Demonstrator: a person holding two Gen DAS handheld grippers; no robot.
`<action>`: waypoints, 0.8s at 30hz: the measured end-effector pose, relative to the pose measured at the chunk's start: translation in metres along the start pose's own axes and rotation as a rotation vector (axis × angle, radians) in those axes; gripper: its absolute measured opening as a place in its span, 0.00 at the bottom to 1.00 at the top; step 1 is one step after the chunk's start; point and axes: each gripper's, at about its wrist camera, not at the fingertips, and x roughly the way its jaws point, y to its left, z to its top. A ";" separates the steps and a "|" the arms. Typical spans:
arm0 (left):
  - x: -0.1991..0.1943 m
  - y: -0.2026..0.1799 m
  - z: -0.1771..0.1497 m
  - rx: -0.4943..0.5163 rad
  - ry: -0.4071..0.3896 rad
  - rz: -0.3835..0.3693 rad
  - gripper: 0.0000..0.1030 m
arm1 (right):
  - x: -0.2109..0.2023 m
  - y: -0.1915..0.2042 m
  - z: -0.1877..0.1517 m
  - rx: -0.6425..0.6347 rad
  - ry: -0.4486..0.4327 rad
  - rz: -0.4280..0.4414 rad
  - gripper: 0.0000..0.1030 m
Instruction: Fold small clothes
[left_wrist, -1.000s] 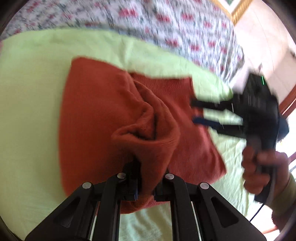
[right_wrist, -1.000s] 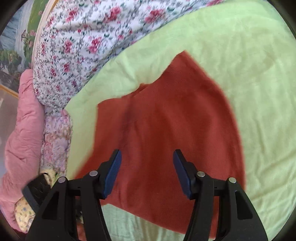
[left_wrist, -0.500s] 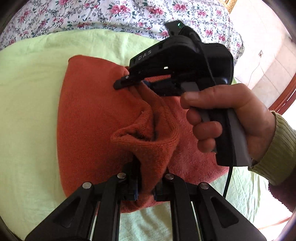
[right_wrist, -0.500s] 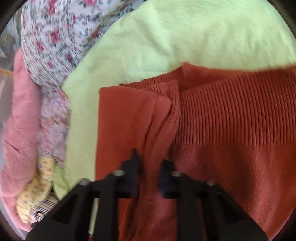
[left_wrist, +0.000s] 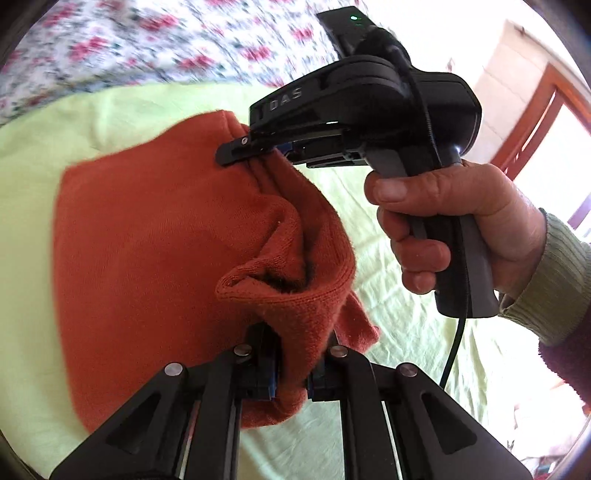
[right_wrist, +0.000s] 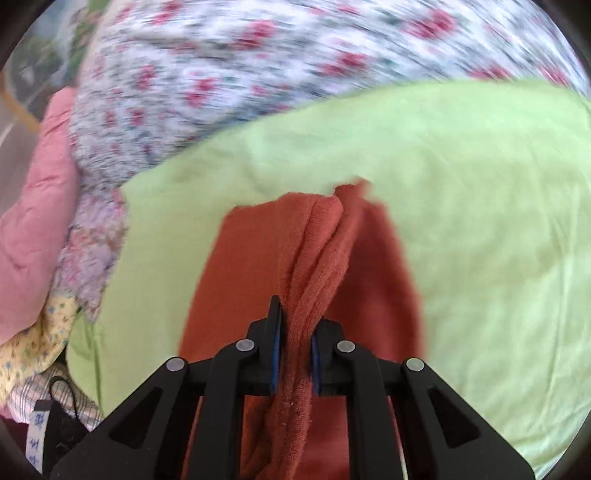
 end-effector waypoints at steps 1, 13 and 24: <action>0.009 0.000 0.003 0.004 0.014 0.005 0.09 | 0.003 -0.010 -0.003 0.014 0.004 -0.012 0.13; 0.033 0.018 0.021 -0.029 0.094 -0.048 0.27 | 0.008 -0.048 -0.014 0.089 0.009 -0.042 0.28; -0.027 0.083 0.008 -0.134 0.074 -0.036 0.43 | -0.046 -0.039 -0.039 0.135 -0.075 -0.095 0.53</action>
